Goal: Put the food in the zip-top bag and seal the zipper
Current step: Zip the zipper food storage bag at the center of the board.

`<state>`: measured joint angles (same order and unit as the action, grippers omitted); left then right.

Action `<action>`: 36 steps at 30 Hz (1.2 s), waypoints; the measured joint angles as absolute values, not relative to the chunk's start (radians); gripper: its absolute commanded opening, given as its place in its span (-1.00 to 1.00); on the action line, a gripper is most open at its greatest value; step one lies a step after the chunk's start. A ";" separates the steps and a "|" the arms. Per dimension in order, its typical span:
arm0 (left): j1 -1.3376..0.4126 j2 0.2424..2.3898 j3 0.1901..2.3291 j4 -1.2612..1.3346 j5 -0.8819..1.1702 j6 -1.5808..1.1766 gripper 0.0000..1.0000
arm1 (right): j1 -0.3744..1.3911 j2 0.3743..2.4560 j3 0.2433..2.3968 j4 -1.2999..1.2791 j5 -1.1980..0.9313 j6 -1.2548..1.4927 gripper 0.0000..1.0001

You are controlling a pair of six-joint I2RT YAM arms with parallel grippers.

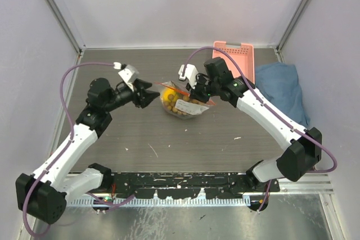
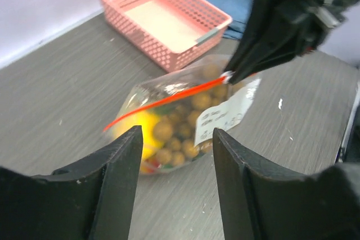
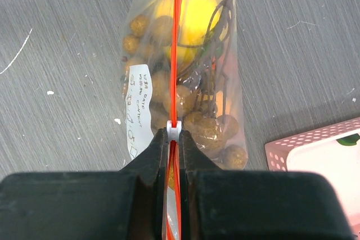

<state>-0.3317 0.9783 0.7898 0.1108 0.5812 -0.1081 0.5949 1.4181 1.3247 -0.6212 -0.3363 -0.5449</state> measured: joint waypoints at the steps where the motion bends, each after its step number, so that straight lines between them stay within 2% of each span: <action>1: -0.360 0.992 0.806 0.110 0.587 -0.070 0.11 | 0.596 1.418 1.324 -0.621 -0.339 -0.545 -0.98; 5: -0.444 1.079 0.874 0.084 0.635 0.099 0.13 | 0.603 1.413 1.308 -0.618 -0.345 -0.545 -0.99; 13: -0.490 1.229 0.967 -0.021 0.722 0.423 0.20 | 0.640 1.395 1.292 -0.609 -0.356 -0.542 -0.99; 22: -0.566 1.364 1.058 -0.184 0.750 0.714 0.13 | 0.663 1.384 1.274 -0.595 -0.379 -0.533 -0.99; 24: -0.569 1.383 1.066 -0.206 0.748 0.743 0.01 | 0.662 1.380 1.270 -0.592 -0.379 -0.529 -0.98; 26: -0.572 1.401 1.074 -0.223 0.743 0.762 -0.18 | 0.662 1.378 1.268 -0.591 -0.379 -0.524 -0.98; 31: -0.583 1.415 1.077 -0.237 0.722 0.782 -0.96 | 0.666 1.370 1.262 -0.591 -0.377 -0.516 -0.99; 36: -0.592 1.400 1.064 -0.229 0.690 0.773 -1.00 | 0.667 1.357 1.243 -0.572 -0.372 -0.500 -0.99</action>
